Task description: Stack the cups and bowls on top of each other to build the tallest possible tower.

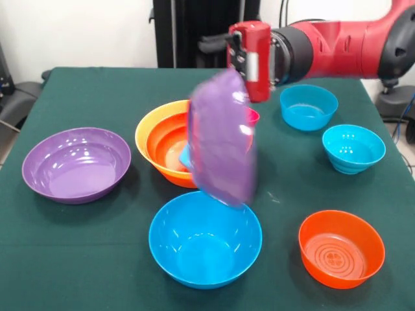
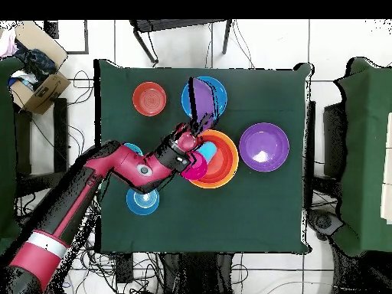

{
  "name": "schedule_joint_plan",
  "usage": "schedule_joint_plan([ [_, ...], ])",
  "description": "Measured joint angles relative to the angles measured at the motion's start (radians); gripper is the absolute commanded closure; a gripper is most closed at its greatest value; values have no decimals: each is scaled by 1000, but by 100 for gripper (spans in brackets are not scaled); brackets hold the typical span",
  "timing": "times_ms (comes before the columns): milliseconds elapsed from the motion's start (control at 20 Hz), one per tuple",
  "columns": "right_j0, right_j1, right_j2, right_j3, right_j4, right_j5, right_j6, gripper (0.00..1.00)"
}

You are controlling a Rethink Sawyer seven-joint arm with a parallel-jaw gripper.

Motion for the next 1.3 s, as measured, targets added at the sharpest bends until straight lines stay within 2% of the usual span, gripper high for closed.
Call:
schedule_joint_plan([
  [50,5,18,-6,0,-49,-15,112,0],
  [100,11,43,-11,-1,-118,-28,289,0],
  [250,16,76,-10,-1,-204,-31,579,0],
  [500,16,101,-7,2,-268,-31,844,0],
  [650,14,111,-6,7,-299,-31,879,0],
  [950,16,116,11,54,-433,-31,879,0],
  [1000,21,109,25,85,-493,-31,879,0],
  [1150,32,72,64,147,-590,-31,882,0],
  [1300,32,25,92,183,-614,-44,882,0],
])
